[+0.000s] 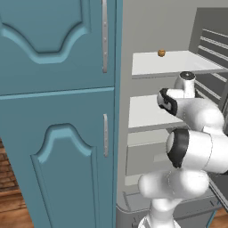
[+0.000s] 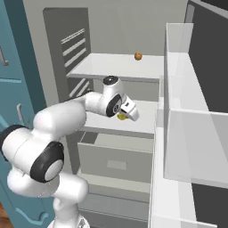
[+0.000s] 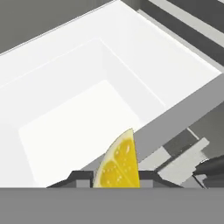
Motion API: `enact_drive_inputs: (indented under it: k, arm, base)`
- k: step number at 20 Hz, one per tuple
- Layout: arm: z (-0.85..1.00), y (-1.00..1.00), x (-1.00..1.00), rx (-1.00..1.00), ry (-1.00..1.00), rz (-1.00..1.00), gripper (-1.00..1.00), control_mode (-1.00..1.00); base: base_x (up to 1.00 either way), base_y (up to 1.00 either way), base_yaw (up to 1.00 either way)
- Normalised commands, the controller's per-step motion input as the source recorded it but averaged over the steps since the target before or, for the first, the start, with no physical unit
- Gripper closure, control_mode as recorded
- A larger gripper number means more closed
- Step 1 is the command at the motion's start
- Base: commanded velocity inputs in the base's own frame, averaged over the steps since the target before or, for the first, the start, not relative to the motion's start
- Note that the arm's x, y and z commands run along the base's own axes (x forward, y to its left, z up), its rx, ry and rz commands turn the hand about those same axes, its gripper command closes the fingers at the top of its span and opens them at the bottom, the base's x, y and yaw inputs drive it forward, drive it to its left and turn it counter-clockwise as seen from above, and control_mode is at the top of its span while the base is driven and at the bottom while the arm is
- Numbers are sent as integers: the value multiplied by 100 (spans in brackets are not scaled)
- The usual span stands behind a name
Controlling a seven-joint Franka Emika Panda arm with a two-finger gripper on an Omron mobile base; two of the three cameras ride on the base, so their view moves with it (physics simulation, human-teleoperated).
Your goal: Take the lemon wedge from the fridge and place it on the plate with fish on the dining counter.
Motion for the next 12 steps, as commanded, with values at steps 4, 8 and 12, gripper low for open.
enact_drive_inputs:
  k: [4, 8, 12]
  arm:
    - [50, 64, -100, 0, 1, -8, 100, -100]
    - [24, 76, -100, 0, 0, -1, 100, -100]
    - [45, 71, -75, 0, 2, 1, 100, 100]
  base:
    - [0, 0, 0]
    - [0, 0, 0]
    - [-25, 24, 4]
